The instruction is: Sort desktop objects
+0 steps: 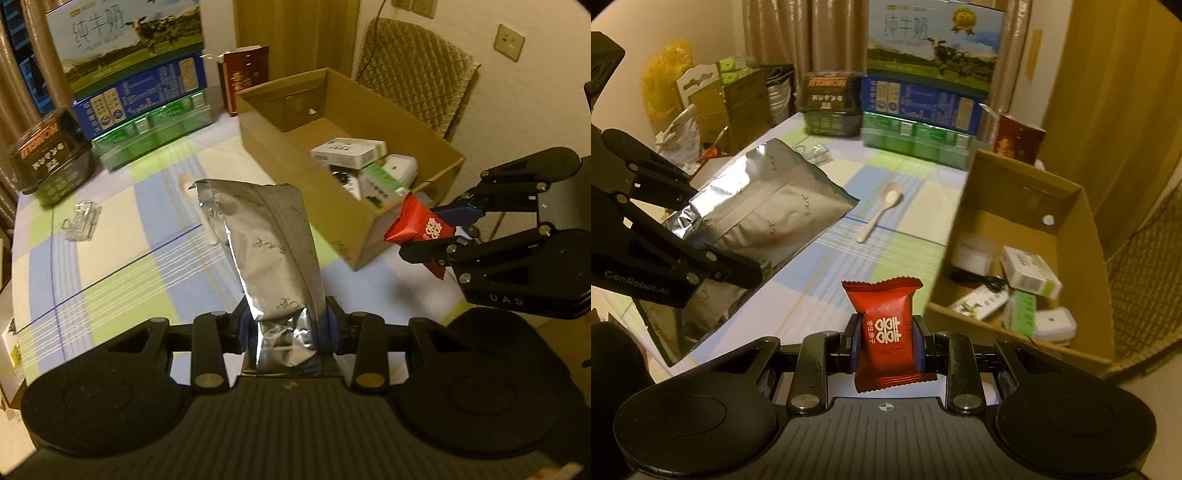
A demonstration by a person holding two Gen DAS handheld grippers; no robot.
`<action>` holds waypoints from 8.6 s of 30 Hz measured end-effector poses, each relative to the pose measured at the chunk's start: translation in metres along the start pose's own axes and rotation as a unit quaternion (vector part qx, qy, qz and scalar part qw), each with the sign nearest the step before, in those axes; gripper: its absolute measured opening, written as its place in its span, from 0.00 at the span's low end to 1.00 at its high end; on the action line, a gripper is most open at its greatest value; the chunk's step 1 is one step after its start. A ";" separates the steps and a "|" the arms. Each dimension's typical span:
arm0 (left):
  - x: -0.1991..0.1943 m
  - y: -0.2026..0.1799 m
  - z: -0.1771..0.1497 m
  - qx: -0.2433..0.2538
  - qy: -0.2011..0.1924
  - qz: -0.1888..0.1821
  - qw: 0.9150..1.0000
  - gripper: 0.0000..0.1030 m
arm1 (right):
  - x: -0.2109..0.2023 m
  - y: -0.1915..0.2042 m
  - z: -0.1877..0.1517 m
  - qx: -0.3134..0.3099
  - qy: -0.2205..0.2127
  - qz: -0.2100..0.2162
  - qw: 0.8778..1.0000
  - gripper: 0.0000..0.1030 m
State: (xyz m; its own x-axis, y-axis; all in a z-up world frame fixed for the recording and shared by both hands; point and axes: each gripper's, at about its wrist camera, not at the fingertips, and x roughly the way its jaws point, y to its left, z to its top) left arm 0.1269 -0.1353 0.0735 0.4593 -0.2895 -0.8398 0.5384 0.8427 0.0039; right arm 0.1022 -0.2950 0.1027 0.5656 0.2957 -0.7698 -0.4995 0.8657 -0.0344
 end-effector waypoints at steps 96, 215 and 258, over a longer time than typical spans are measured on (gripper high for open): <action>0.156 -0.032 0.162 -0.076 -0.020 -0.078 0.994 0.44 | 0.076 -0.196 0.025 0.090 0.035 -0.062 0.993 0.24; 0.102 0.226 -0.038 -0.217 -0.165 0.201 0.941 0.98 | 0.265 0.014 0.091 0.093 -0.119 -0.075 0.986 0.84; 0.165 0.263 -0.036 -0.224 -0.186 0.185 0.939 0.98 | 0.364 0.001 0.112 0.088 -0.118 -0.114 0.983 0.30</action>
State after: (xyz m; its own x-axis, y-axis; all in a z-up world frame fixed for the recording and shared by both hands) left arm 0.3194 0.0549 -0.0836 0.8157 -0.0084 -0.5784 -0.0192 0.9989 -0.0416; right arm 0.3809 -0.1414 -0.1061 0.7966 0.1544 -0.5844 -0.2331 0.9705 -0.0614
